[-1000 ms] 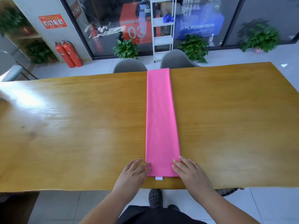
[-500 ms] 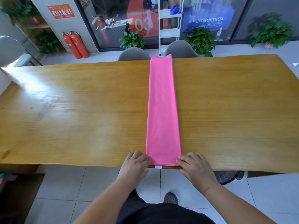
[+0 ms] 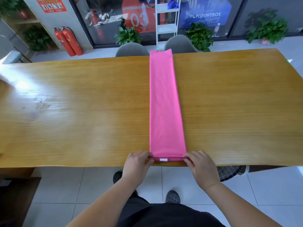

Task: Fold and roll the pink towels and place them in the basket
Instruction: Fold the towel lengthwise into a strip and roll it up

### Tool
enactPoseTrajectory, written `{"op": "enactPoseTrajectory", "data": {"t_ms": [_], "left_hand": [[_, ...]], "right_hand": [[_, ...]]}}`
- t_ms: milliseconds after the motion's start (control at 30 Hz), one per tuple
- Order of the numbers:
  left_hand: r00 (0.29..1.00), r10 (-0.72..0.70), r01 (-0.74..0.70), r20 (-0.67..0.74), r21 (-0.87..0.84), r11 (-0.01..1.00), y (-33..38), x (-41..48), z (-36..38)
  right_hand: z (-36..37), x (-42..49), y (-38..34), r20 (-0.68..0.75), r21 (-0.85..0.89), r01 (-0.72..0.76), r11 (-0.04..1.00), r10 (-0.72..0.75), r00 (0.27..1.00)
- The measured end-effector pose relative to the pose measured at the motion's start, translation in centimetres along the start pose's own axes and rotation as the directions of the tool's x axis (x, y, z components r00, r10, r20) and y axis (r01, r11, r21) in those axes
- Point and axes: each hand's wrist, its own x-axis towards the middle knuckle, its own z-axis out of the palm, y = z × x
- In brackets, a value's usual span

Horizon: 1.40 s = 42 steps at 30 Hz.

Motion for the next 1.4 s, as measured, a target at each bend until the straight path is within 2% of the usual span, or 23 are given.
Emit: {"op": "enactPoseTrajectory", "data": {"t_ms": [67,167,233,300,367,433,500,533,633,767,933,1133,1200,1267,1333,1400], "left_hand": [[0.987,-0.140,0.147,0.073,-0.097,0.984,0.2,0.9,-0.8],[0.948,-0.282,0.310,0.144,-0.235,0.921,0.8,2.0,-1.3],[0.929,-0.346,0.369,0.131,-0.250,0.895,1.3,2.5,-1.0],[0.919,-0.385,0.394,0.083,-0.201,0.897,1.5,2.7,-0.7],[0.960,-0.279,0.276,-0.021,-0.099,0.956,1.3,2.8,-0.3],[0.993,0.004,0.005,-0.115,0.085,0.996,0.8,2.6,0.5],[0.950,0.285,-0.244,-0.126,0.267,0.932,0.2,2.2,1.1],[0.927,0.357,-0.306,-0.116,0.318,0.897,0.0,2.0,1.3],[0.904,0.416,-0.355,-0.096,0.374,0.857,-1.1,0.9,1.5],[0.884,0.458,-0.397,-0.095,0.365,0.842,-2.2,-0.4,0.9],[0.925,0.375,-0.346,-0.064,0.268,0.899,-2.1,-0.3,0.4],[0.950,0.309,-0.292,-0.047,0.221,0.930,-1.7,1.1,0.0],[0.980,0.178,-0.167,-0.085,0.115,0.979,-1.5,1.1,0.0],[0.997,-0.020,0.017,-0.079,-0.034,0.999,-1.1,1.1,-0.1],[0.989,-0.143,0.136,-0.037,-0.146,0.980,-0.8,1.4,-0.2],[0.982,-0.190,0.185,0.001,-0.228,0.956,-0.5,1.9,-0.3]], "right_hand": [[-0.3,0.8,-0.7,0.044,0.075,-0.156,0.985,0.153,0.987],[-1.0,1.9,-1.4,0.133,0.179,-0.367,0.913,0.347,0.928],[-1.0,2.6,-1.7,0.147,0.183,-0.427,0.886,0.404,0.903],[-0.6,3.1,-2.0,0.102,0.102,-0.395,0.913,0.385,0.917],[-0.2,3.2,-1.8,0.012,-0.018,-0.281,0.960,0.281,0.960],[0.0,3.1,-1.2,-0.054,-0.132,-0.075,0.988,0.068,0.996],[0.3,3.0,-0.7,-0.036,-0.247,0.148,0.958,-0.161,0.986],[0.5,2.8,-0.4,-0.014,-0.286,0.218,0.933,-0.231,0.973],[0.9,1.9,0.8,0.006,-0.330,0.297,0.896,-0.312,0.950],[0.3,0.5,1.9,0.062,-0.252,0.296,0.921,-0.290,0.955],[0.3,1.3,2.3,0.047,-0.111,0.164,0.980,-0.159,0.986],[0.1,2.2,1.8,0.010,-0.075,0.107,0.991,-0.106,0.994],[0.0,2.6,1.2,0.045,-0.005,-0.078,0.997,0.079,0.996],[-0.1,3.2,0.6,0.134,0.041,-0.235,0.971,0.228,0.964],[0.0,3.8,0.4,0.176,0.091,-0.280,0.956,0.261,0.949],[-0.3,4.1,0.1,0.190,0.163,-0.318,0.934,0.286,0.939]]}}
